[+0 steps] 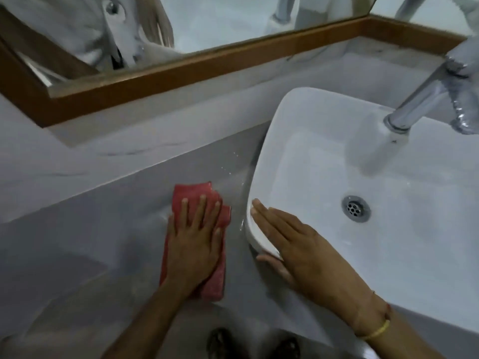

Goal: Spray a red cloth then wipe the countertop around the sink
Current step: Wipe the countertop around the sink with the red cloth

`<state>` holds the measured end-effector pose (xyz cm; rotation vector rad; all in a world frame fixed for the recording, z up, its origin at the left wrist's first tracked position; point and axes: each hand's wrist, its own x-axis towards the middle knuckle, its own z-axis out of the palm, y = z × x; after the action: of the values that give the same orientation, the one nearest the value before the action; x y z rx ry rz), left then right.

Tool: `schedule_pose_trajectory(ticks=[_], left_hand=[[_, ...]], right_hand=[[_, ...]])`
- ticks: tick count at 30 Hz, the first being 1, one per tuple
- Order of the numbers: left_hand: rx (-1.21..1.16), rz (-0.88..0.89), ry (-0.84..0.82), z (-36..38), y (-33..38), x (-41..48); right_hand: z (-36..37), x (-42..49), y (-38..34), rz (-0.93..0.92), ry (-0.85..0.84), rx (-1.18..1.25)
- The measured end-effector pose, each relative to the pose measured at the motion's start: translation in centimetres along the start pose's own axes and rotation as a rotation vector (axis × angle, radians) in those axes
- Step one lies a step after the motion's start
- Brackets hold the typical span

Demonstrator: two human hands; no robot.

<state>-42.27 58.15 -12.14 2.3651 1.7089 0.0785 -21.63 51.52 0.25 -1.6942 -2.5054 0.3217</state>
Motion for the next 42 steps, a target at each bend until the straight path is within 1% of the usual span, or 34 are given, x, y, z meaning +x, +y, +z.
schedule_pose_trajectory(ticks=[3, 6, 8, 9, 11, 13, 16, 17, 19, 21, 23, 26, 28, 30, 32, 34, 36, 37, 39, 42], left_hand=[[0.023, -0.019, -0.025, -0.1, -2.8, -1.8], [0.021, -0.093, -0.009, -1.3, -4.7, 3.0], [0.042, -0.102, -0.009, -1.8, -4.1, 7.5], [0.051, -0.08, -0.017, -1.8, -2.9, 9.6], [-0.018, -0.03, -0.031, -1.6, 0.3, 12.7], [-0.034, 0.068, -0.065, -1.4, 2.9, 13.6], [0.006, 0.277, -0.098, -0.2, 3.1, 9.2], [-0.012, 0.319, -0.081, 0.2, 2.3, 6.7], [-0.029, 0.342, -0.046, 0.4, 0.3, 2.3], [-0.01, 0.31, -0.041, 0.1, -1.7, 2.3], [0.004, 0.255, -0.031, -0.3, -1.7, 5.9], [-0.02, 0.145, -0.007, -0.7, 1.2, 13.2], [-0.012, 0.117, -0.055, -0.5, 3.6, 15.6], [0.001, 0.21, -0.093, -0.4, 4.7, 14.1], [-0.043, 0.316, -0.077, 0.0, 4.2, 9.0], [-0.039, 0.365, -0.023, 0.7, 2.4, 2.5], [0.016, 0.387, -0.015, 0.5, -0.7, 0.1], [0.05, 0.371, -0.036, 0.3, -2.3, 1.0], [0.084, 0.24, -0.029, -0.3, -3.7, 4.7], [0.024, 0.008, 0.022, -0.8, -1.3, 11.4]], right_hand=[[0.4, -0.1, 0.1, 0.023, -0.002, 0.001], [0.6, 0.1, 0.2, 0.013, -0.002, 0.009], [0.8, 0.2, 0.3, 0.012, 0.009, 0.001], [0.9, 0.2, 0.4, 0.012, 0.014, 0.005], [0.8, 0.1, 0.5, 0.0, 0.015, 0.022], [0.7, 0.2, 0.7, -0.014, 0.019, 0.029], [0.9, 0.0, 0.7, -0.01, 0.008, 0.029], [0.9, 0.0, 0.7, -0.009, 0.011, 0.027], [1.0, 0.2, 0.6, -0.011, 0.022, 0.007], [0.8, 0.5, 0.5, -0.005, 0.029, -0.006], [0.8, 0.5, 0.5, -0.008, 0.037, -0.024], [0.4, 0.5, 0.3, -0.011, 0.043, -0.071], [0.1, 0.7, 0.2, 0.003, 0.036, -0.048], [-0.1, 0.7, 0.2, 0.01, 0.007, 0.003], [-0.3, 0.4, 0.2, 0.003, -0.037, 0.036], [-0.1, 0.2, 0.3, -0.012, -0.043, 0.033], [-0.1, 0.3, 0.4, -0.004, -0.018, 0.032], [0.1, 0.3, 0.4, -0.003, -0.003, 0.036], [0.5, 0.3, 0.4, -0.009, 0.011, 0.037], [0.7, 0.2, 0.4, -0.017, 0.004, 0.052]])
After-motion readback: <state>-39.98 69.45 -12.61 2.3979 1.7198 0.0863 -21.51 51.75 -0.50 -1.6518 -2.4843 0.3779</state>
